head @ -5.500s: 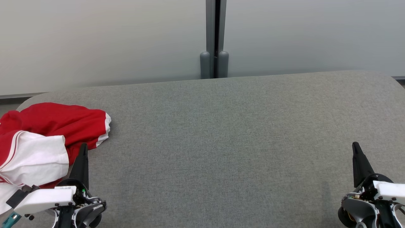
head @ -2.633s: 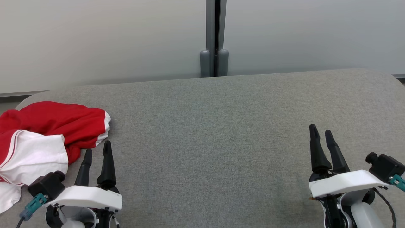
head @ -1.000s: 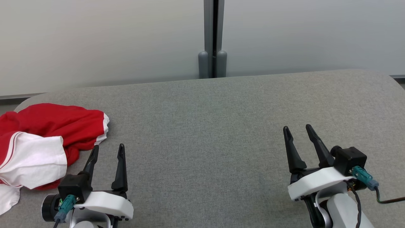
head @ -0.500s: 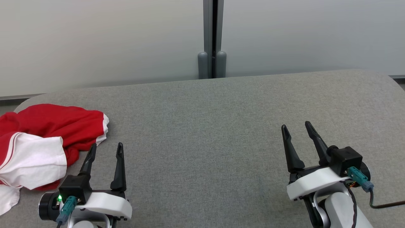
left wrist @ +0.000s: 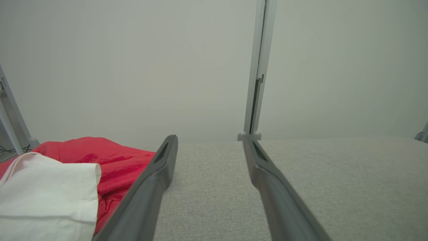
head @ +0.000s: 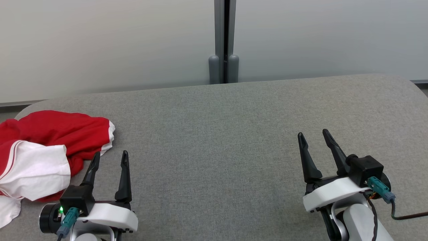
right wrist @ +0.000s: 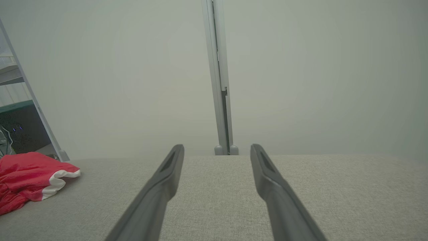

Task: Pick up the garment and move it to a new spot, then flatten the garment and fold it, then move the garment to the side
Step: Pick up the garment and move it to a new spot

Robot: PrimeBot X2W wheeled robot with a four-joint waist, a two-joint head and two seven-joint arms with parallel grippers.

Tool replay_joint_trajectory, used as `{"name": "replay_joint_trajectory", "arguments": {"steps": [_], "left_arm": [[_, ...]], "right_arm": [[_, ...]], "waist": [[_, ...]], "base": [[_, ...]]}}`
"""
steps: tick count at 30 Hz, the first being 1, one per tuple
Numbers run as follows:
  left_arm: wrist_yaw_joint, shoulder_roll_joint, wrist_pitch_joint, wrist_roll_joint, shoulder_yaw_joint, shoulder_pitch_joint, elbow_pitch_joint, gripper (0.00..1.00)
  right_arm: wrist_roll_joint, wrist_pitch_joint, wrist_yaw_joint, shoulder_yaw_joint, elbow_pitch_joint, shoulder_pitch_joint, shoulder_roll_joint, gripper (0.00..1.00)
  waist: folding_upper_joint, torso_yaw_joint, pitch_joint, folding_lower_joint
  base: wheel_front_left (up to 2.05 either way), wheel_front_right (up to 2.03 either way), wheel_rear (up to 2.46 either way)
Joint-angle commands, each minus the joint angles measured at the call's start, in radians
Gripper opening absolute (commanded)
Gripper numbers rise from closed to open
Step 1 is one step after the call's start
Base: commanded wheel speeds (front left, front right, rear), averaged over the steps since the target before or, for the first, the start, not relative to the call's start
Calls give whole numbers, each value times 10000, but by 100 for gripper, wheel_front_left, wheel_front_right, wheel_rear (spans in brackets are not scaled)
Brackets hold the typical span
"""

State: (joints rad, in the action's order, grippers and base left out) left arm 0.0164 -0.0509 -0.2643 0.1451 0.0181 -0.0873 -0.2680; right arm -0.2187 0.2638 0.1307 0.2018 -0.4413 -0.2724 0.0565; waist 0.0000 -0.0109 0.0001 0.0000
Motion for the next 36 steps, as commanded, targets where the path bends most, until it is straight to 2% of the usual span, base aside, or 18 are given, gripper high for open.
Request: {"name": "replay_joint_trajectory", "arguments": {"steps": [1, 26, 31, 36], "left_arm": [[8, -30, -3, 3, -42, -69, 17, 100], [-52, -14, -3, 60, -96, -136, 31, 100], [-36, -17, -3, 225, -215, -224, -38, 100], [-114, -15, -3, 372, -365, -221, -168, 100]], "right_arm": [[-53, 14, 0, -3, -31, -75, 24, 100], [-81, 14, 0, 39, -113, -85, 49, 100], [-32, 14, 0, 115, -23, 30, 67, 100], [-107, 14, 0, 205, 53, 108, 68, 100]], "waist": [[0, 2, -1, 0], [0, 168, 31, 0], [0, 507, 70, 0], [0, 1172, 58, 0]], "base": [[0, 0, 0], [0, 0, 0], [0, 0, 0], [0, 0, 0]]}}
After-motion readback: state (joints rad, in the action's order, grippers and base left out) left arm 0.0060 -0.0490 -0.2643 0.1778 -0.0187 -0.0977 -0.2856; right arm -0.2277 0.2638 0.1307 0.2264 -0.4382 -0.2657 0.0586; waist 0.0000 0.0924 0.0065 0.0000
